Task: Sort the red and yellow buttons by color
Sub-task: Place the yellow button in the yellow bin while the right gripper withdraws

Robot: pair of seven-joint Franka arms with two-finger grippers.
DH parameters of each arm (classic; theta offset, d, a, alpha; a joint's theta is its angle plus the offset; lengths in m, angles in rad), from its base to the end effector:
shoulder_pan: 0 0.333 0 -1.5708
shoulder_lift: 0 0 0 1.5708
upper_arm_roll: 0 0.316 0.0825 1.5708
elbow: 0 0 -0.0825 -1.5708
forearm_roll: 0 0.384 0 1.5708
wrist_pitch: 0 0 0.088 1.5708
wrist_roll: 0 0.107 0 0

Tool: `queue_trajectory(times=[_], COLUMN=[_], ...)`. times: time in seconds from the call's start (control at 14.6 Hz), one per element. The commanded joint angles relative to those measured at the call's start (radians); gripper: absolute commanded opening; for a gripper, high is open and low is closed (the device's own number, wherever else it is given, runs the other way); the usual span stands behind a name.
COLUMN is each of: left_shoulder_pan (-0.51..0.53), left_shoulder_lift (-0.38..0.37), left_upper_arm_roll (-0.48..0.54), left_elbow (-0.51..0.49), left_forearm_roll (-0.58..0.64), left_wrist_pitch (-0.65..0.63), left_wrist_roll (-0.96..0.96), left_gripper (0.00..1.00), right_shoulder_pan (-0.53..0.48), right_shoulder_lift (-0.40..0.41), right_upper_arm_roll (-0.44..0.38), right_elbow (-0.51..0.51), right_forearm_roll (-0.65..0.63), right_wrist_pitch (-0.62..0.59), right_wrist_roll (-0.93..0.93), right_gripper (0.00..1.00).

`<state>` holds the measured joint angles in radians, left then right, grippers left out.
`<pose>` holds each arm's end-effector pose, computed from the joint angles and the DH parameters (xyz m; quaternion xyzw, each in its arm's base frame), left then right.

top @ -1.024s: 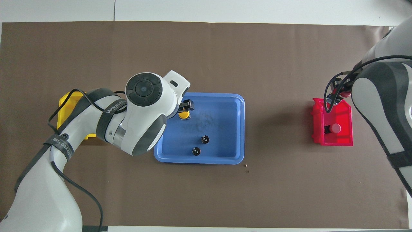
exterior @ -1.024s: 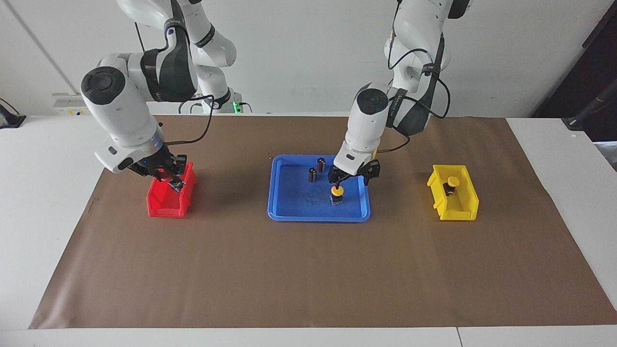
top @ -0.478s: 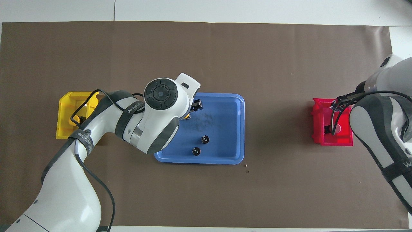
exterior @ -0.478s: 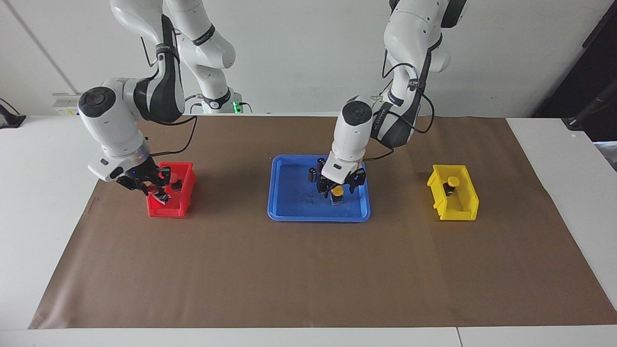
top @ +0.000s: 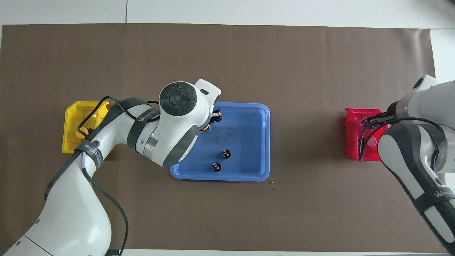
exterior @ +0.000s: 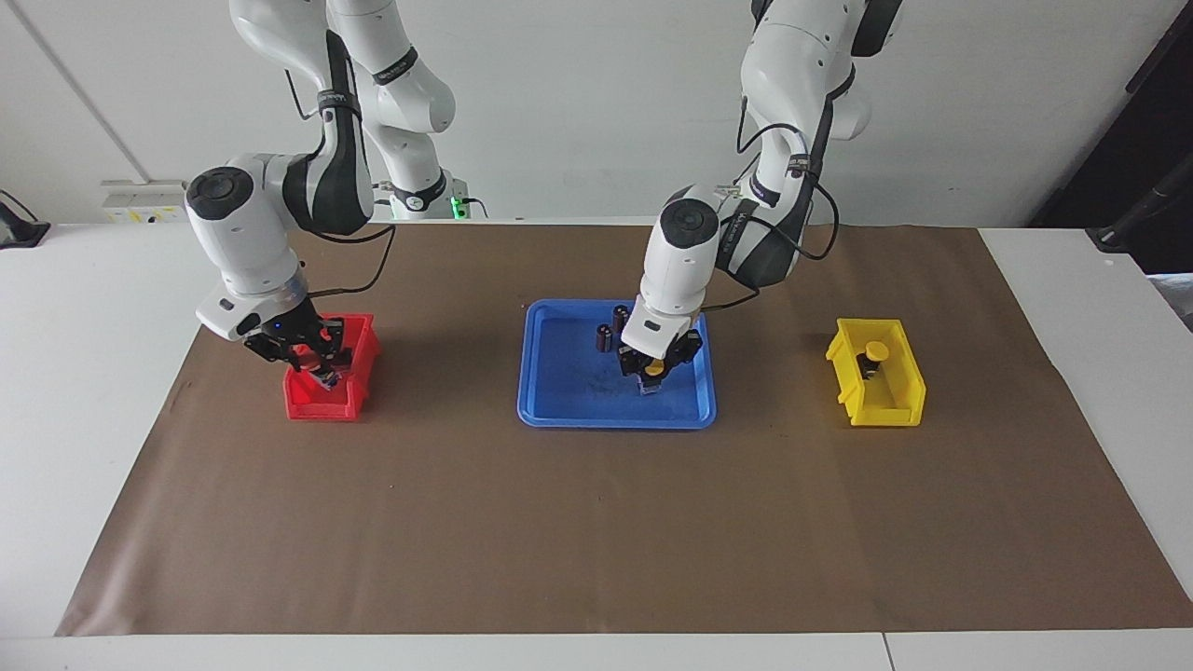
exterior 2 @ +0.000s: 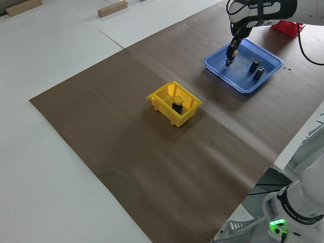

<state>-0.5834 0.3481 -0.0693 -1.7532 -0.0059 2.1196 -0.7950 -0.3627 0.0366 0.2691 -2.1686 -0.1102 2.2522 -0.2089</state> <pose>0.5170 -0.3910 0.3739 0.9971 0.0748 -0.0023 0.0171 0.5424 -0.0546 0.3827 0.9948 0.0909 0.0182 0.0420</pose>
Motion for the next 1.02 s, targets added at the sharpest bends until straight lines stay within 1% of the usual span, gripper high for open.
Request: queue_trajectory(times=[0.0,0.14,0.27,0.41,0.48,0.55,0.61,0.68,0.75,0.82,0.89,0.96], left_shoulder_pan=[0.054,0.118,0.238,0.359,0.42,0.479,0.54,0.583,0.594,0.6,0.609,0.609], left_shoulder_lift=[-0.033,-0.085,-0.116,-0.116,-0.116,-0.116,-0.118,-0.123,-0.142,-0.161,-0.17,-0.178], left_upper_arm_roll=[0.016,0.019,0.019,0.019,0.019,0.022,0.022,0.022,0.022,0.022,0.022,0.022], left_elbow=[0.11,0.11,0.112,0.112,0.107,0.101,0.087,0.063,0.013,-0.041,-0.069,-0.086], left_forearm_roll=[-0.016,-0.02,-0.017,-0.011,-0.005,0.004,0.004,0.004,0.004,0.004,0.004,0.004], left_wrist_pitch=[-0.194,-0.28,-0.338,-0.333,-0.328,-0.328,-0.316,-0.27,-0.226,-0.172,-0.138,-0.127], left_wrist_roll=[0.037,0.21,0.386,0.584,0.696,0.802,0.885,0.925,0.924,0.925,0.925,0.928], left_gripper=[0.01,0.01,0.01,0.01,0.01,0.01,0.01,0.01,0.01,0.01,0.01,0.01], right_shoulder_pan=[-0.022,-0.019,-0.019,-0.019,-0.019,-0.019,-0.019,-0.019,-0.019,-0.019,-0.019,-0.015], right_shoulder_lift=[-0.021,-0.023,-0.023,-0.026,-0.029,-0.029,-0.029,-0.029,-0.029,-0.029,-0.026,-0.02], right_upper_arm_roll=[0.009,0.01,0.01,0.01,0.01,0.01,0.01,0.01,0.01,0.01,0.01,0.01], right_elbow=[-0.046,-0.086,-0.097,-0.112,-0.12,-0.12,-0.12,-0.12,-0.116,-0.108,-0.087,-0.042], right_forearm_roll=[0.027,0.027,0.027,0.029,0.029,0.029,0.029,0.029,0.029,0.027,0.027,0.027], right_wrist_pitch=[0.061,0.121,0.129,0.156,0.162,0.161,0.161,0.158,0.15,0.138,0.109,0.054], right_wrist_roll=[-0.04,-0.035,-0.036,-0.035,-0.035,-0.035,-0.036,-0.038,-0.038,-0.038,-0.041,-0.041], right_gripper=[0.28,0.28,0.28,0.29,0.32,0.37,0.45,0.55,0.59,0.61,0.61,0.62])
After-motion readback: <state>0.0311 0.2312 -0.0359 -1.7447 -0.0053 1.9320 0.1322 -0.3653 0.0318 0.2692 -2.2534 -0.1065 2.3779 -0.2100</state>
